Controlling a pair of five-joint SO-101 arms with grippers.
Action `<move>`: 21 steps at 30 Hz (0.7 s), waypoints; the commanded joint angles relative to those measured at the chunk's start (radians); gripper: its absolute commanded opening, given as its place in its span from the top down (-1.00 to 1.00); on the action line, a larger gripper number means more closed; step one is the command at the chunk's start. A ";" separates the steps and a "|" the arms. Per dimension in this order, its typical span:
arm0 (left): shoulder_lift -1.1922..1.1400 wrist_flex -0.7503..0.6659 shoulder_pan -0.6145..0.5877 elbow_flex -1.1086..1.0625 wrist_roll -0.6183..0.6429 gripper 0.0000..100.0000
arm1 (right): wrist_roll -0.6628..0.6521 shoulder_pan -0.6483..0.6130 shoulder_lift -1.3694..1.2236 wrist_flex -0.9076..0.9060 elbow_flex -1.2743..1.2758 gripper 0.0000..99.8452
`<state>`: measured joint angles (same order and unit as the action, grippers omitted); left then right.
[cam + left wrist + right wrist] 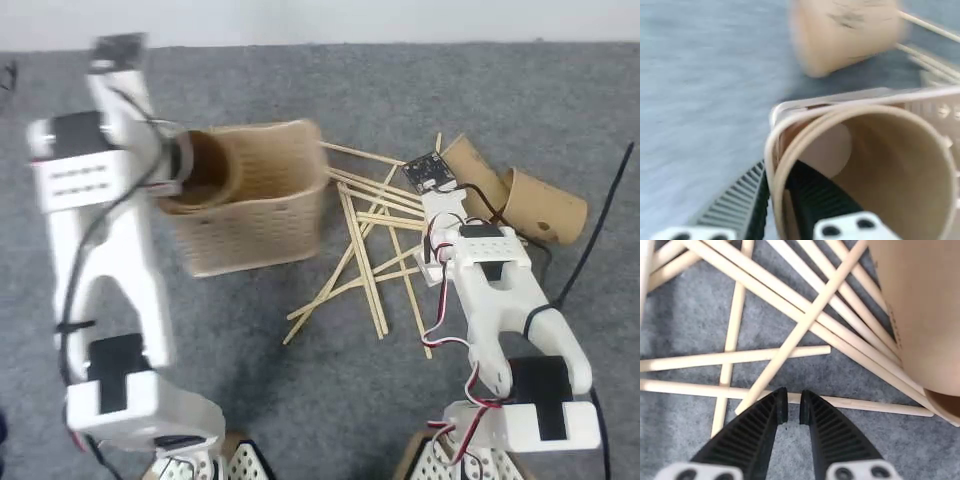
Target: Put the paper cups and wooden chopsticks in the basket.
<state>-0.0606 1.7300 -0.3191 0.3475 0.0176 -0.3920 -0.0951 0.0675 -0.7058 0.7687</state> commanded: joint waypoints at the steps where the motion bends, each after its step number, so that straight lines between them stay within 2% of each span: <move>1: 0.034 0.023 -0.163 0.150 -0.097 0.98 | -0.011 -0.024 -0.004 0.005 0.002 0.89; 6: 0.034 -0.035 -0.305 0.160 -0.189 0.98 | -0.011 -0.024 -0.004 0.005 0.003 0.89; 11: -0.020 -0.158 -0.385 0.160 -0.195 0.98 | -0.011 -0.024 -0.004 0.005 0.003 0.89; 15: -0.123 -0.285 -0.414 0.162 -0.189 0.98 | -0.011 -0.024 -0.004 0.005 0.003 0.89; 19: -0.172 -0.305 -0.420 0.180 -0.198 0.97 | -0.011 -0.024 -0.004 0.005 0.003 0.89; 21: -0.166 -0.298 -0.422 0.206 -0.249 0.92 | -0.011 -0.024 -0.004 0.005 0.003 0.89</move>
<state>-0.2401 1.4584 -0.7380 0.4826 -0.1772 -0.3920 -0.0951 0.0675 -0.7058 0.7687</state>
